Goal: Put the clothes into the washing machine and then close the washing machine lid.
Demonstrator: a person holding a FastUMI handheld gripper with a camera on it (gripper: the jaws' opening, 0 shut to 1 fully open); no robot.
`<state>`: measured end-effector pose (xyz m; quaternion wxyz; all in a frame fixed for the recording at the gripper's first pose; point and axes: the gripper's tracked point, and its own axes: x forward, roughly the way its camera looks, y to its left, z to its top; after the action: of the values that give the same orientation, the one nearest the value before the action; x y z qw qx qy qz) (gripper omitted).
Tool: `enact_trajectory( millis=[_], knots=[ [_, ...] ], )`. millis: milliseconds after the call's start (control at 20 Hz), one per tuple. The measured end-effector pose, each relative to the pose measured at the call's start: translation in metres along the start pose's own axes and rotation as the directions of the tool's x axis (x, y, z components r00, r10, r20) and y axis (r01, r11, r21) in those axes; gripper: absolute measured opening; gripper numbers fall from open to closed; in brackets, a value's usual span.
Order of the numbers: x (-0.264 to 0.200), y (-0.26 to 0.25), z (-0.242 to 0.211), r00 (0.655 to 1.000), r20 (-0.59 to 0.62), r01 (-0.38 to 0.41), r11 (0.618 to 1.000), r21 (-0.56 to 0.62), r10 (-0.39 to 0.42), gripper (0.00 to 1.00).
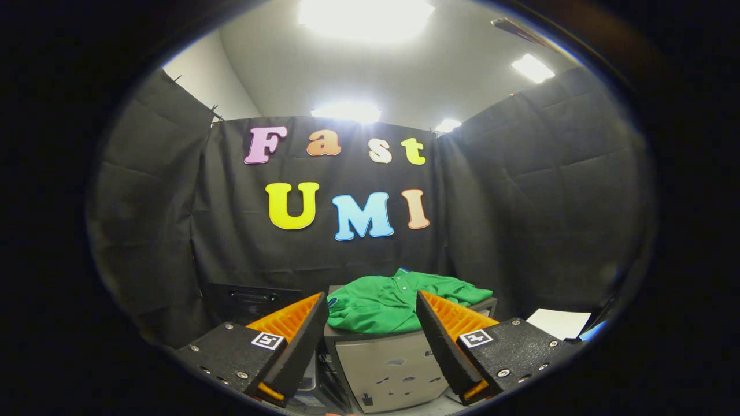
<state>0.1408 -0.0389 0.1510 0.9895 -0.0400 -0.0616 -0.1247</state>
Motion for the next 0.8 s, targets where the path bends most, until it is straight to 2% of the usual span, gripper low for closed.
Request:
enact_trajectory(
  millis=[400, 800],
  knots=[
    [0.066, -0.028, 0.03, 1.0, 0.0, -0.001, 1.0, -0.004, 0.001, 0.94],
    [0.144, -0.057, 0.023, 0.992, -0.127, -0.025, 1.0, 0.004, 0.025, 0.94]
  ],
)
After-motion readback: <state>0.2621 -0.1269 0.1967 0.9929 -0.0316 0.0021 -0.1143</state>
